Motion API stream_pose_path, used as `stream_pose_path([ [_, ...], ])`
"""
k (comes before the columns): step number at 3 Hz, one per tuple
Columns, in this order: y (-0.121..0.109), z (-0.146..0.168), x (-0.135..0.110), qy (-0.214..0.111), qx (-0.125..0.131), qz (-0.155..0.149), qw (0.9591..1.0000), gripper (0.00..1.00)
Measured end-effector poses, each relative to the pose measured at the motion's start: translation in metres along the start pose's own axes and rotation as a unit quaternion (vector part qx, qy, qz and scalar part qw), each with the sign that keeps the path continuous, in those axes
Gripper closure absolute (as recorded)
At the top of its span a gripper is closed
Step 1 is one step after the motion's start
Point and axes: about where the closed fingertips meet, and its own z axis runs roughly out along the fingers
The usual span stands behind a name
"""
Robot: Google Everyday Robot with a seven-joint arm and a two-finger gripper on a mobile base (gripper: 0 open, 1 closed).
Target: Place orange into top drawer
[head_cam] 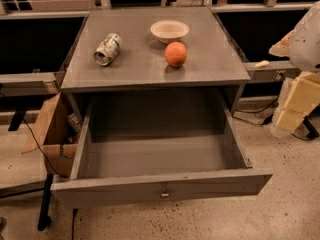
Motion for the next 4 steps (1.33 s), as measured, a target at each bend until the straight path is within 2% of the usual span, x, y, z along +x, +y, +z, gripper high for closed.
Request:
stream_pose_path([
  [1,0.000,0.000,0.000,0.000,0.000,0.000,1.0000,0.00],
  [2,-0.011,0.001,-0.004,-0.023,0.013,0.034,0.9991,0.00],
  [3,-0.035,0.005,-0.021,-0.079,0.035,0.082,0.9929,0.00],
  [4,-0.070,0.012,-0.053,-0.155,0.055,0.125,0.9785,0.00],
])
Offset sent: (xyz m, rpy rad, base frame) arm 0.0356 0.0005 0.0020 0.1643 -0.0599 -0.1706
